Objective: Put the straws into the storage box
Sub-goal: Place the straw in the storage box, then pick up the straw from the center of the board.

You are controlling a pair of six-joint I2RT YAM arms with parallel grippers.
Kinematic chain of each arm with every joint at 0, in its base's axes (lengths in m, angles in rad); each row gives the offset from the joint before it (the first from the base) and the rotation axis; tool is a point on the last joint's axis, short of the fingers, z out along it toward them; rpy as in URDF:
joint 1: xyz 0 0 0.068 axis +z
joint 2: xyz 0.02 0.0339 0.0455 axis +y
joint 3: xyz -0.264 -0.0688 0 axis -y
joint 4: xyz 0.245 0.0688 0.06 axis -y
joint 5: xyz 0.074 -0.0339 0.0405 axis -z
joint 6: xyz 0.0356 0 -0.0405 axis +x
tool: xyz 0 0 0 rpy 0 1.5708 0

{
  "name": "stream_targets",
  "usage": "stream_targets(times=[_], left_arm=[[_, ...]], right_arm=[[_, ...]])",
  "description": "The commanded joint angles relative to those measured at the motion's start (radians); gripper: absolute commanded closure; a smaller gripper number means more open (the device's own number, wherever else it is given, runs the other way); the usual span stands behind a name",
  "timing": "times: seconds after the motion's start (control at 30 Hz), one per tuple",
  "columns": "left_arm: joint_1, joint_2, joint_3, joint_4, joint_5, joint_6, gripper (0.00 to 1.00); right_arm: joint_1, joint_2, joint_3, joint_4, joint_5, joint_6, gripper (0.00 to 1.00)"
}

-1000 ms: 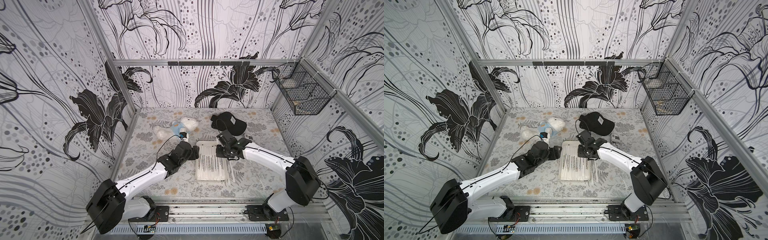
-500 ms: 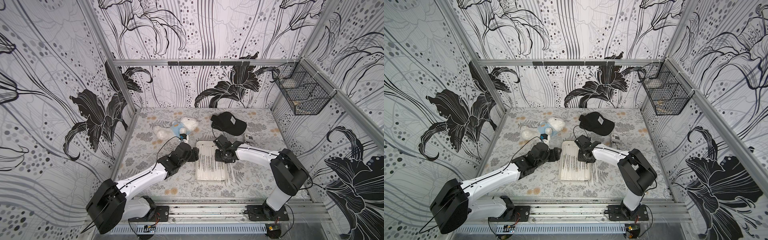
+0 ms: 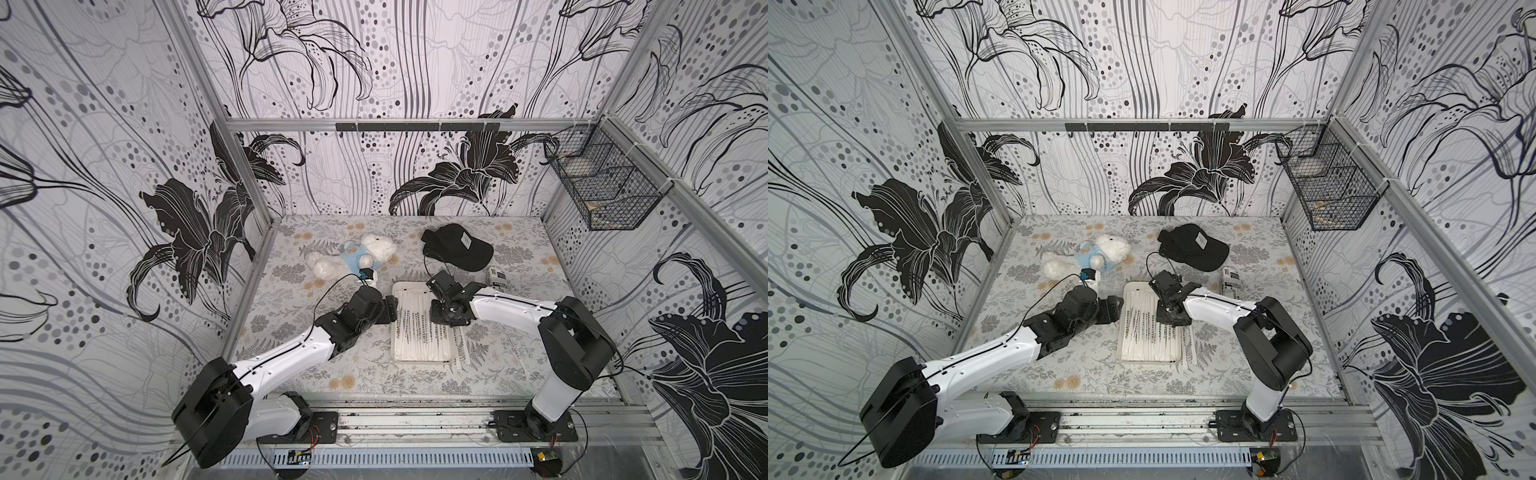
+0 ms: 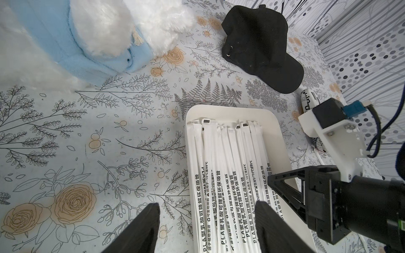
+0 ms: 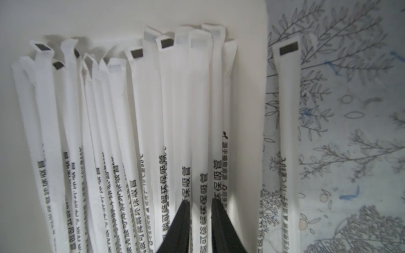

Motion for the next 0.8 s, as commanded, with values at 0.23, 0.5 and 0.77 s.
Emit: stream_targets(times=[0.23, 0.5, 0.77], left_arm=[[0.014, -0.021, 0.026, -0.017, -0.024, 0.068, 0.26], [-0.061, 0.069, 0.028, 0.094, 0.082, 0.023, 0.26], [-0.135, 0.151, 0.061, 0.136, 0.085, -0.024, 0.27]], right_arm=[[-0.132, -0.255, -0.094, -0.138, 0.000, -0.129, 0.79], [-0.175, -0.252, -0.189, -0.110, -0.062, -0.201, 0.76], [-0.175, -0.139, -0.173, -0.021, -0.100, -0.223, 0.74]])
